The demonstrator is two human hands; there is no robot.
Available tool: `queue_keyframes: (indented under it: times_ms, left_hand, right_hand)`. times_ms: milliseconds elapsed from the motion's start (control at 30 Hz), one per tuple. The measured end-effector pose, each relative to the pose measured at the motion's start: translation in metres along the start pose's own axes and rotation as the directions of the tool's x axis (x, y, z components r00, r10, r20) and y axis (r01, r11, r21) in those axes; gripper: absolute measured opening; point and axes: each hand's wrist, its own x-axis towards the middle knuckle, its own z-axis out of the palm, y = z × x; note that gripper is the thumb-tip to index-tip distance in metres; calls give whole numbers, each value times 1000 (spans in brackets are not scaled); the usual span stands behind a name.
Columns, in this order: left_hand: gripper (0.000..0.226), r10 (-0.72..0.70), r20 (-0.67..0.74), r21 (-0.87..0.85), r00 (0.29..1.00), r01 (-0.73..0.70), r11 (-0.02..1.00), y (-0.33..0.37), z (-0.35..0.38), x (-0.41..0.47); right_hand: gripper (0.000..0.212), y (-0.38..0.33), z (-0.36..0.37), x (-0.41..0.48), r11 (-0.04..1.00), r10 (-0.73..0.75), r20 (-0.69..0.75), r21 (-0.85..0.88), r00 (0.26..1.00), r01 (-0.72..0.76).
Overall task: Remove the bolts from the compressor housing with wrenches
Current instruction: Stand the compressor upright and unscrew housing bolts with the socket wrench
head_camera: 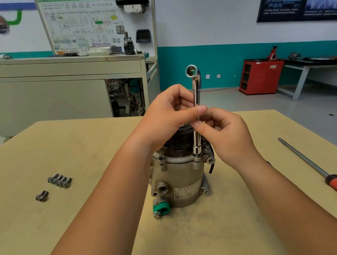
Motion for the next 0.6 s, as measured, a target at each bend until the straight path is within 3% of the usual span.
queue_keyframes:
  times_ms: [233, 400, 500, 600]
  left_hand:
    - [22, -22, 94, -51, 995, 27, 998, 4, 0, -1]
    - [23, -3, 44, -16, 999, 4, 1000, 2, 1, -1]
    - [20, 3, 13, -17, 1000, -3, 1000, 1, 2, 0]
    - [23, -5, -10, -7, 1000, 5, 1000, -1, 2, 0]
  right_hand:
    - [21, 2, -1, 0, 998, -4, 54, 56, 999, 1]
    - [17, 2, -1, 1, 996, 31, 37, 83, 999, -34]
    - [5, 4, -1, 0, 999, 24, 8, 31, 1000, -25]
    - [6, 5, -1, 0, 1000, 29, -2, -4, 1000, -29]
